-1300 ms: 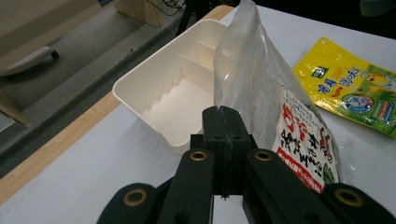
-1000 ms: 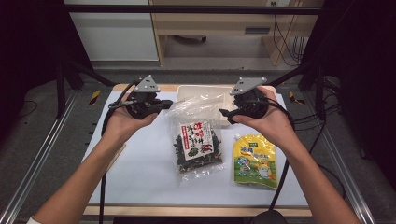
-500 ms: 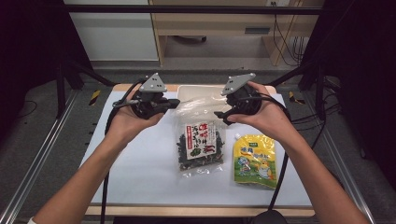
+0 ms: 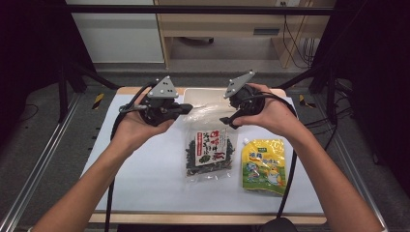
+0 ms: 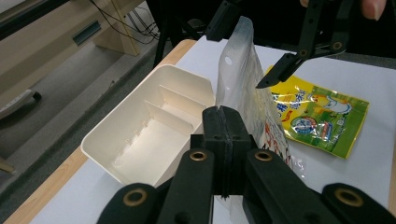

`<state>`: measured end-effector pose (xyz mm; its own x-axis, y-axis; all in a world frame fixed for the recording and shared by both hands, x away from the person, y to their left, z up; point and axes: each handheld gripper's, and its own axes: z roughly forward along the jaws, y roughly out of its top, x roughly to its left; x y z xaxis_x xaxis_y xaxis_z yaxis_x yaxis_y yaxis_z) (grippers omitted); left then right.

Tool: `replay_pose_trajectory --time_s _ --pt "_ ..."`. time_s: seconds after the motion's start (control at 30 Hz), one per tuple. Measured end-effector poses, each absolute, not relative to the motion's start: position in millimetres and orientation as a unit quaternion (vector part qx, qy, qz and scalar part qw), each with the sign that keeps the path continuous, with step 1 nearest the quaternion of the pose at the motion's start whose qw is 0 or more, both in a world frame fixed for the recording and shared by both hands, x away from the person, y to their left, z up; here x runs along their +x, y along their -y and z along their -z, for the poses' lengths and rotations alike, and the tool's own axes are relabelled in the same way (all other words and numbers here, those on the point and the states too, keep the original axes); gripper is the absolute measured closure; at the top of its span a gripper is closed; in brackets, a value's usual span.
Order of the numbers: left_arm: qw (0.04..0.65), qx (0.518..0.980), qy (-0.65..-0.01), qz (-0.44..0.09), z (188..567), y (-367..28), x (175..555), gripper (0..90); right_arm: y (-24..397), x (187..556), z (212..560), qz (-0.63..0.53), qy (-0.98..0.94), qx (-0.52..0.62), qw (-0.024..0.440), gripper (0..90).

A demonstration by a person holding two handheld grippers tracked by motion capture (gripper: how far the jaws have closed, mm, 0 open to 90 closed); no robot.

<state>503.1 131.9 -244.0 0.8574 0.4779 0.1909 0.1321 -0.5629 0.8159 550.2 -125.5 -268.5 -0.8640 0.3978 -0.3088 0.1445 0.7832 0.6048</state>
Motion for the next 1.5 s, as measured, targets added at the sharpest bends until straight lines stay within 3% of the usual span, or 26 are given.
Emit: replay_pose_trajectory --time_s 0.2,0.53,0.63,0.7,0.83,0.97,1.3,1.5 --pt "0.431 0.861 -0.180 -0.199 244 -133 504 89.9 123 550 273 -0.285 -0.930 0.135 0.186 31.3" --pt "0.432 0.857 -0.198 -0.200 252 -140 510 89.8 127 541 274 -0.278 -0.942 0.104 0.155 72.9" --pt "0.440 0.851 -0.203 -0.201 255 -144 510 89.5 128 539 274 -0.283 -0.943 0.103 0.144 78.6" --pt "0.448 0.841 -0.217 -0.212 257 -147 510 69.7 129 536 272 -0.284 -0.944 0.105 0.134 81.7" --pt "0.480 0.813 -0.245 -0.221 262 -161 507 46.4 133 533 267 -0.292 -0.942 0.120 0.111 84.7" --pt "0.478 0.804 -0.274 -0.226 274 -180 501 31.0 140 528 255 -0.314 -0.934 0.144 0.096 86.1" --pt "0.432 0.808 -0.332 -0.222 348 -213 482 10.2 152 529 210 -0.345 -0.900 0.233 0.126 86.2" --pt "0.415 0.814 -0.348 -0.209 402 -226 471 7.7 149 544 190 -0.353 -0.884 0.265 0.153 86.2"
